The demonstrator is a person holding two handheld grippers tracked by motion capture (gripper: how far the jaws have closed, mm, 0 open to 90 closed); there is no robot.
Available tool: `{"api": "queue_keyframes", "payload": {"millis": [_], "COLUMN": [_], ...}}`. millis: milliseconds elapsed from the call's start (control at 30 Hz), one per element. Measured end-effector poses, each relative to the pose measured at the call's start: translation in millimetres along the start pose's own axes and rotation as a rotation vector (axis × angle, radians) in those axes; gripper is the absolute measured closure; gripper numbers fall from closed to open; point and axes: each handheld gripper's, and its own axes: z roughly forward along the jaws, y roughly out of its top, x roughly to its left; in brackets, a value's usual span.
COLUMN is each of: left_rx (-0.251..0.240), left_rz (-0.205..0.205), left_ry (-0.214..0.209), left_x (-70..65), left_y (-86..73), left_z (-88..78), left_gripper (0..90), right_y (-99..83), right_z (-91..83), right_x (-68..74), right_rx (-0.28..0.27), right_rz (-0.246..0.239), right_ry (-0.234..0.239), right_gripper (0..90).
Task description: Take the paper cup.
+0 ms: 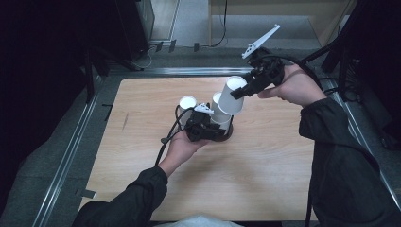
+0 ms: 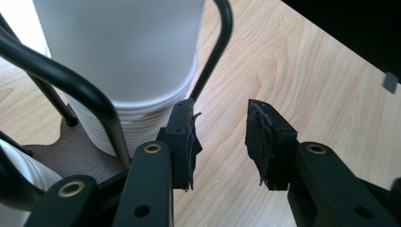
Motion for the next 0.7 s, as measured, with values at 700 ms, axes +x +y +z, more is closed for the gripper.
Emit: {"api": "queue_keyframes", "payload": {"millis": [700], "left_rx": [0.014], "left_rz": [0.096], "left_ry": [-0.175], "left_x": [-3.5], "left_y": [-15.1], "left_z": [-33.7], "left_gripper": [31.8], "right_y": [-58.9], "right_z": [11.2], "right_x": [26.4], "right_rx": [0.003], "right_rz": [-0.047], "right_ry": [0.063], "right_gripper": [35.0]}}
